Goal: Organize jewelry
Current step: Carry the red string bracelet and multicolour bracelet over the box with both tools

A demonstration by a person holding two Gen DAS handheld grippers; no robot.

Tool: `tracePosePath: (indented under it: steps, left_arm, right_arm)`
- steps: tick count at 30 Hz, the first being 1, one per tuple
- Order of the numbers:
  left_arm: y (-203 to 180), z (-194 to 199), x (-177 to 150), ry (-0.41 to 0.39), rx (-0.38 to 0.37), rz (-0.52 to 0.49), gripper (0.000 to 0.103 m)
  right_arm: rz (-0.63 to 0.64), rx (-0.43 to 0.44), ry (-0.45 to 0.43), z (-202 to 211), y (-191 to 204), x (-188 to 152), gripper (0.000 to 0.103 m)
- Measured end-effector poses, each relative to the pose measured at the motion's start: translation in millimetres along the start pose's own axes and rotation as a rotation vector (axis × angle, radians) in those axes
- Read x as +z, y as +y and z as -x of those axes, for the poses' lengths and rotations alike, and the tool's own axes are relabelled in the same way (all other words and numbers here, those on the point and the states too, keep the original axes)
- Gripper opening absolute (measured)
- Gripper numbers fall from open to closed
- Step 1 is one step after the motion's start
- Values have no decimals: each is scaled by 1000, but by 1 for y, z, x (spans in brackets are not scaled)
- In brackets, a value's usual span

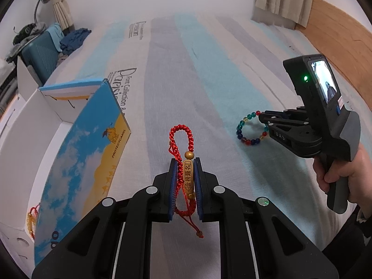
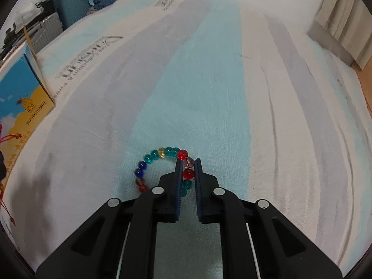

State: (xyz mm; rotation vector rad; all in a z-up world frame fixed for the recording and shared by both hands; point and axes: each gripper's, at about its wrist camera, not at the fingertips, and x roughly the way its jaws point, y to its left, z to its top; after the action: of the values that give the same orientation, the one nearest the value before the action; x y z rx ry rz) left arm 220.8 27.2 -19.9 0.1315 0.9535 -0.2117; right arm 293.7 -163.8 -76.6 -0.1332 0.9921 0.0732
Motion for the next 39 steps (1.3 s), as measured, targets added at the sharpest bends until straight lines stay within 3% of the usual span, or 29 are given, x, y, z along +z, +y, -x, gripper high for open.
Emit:
tracePosePath:
  steps: [19,39]
  left_arm:
    - [3,54,8,-71,22,15,13]
    - [89,151,2,-149,116,135,13]
  right_arm:
    - [50,22,-141,80,29,20,9]
    - [172,136,-310,189,135,64,9]
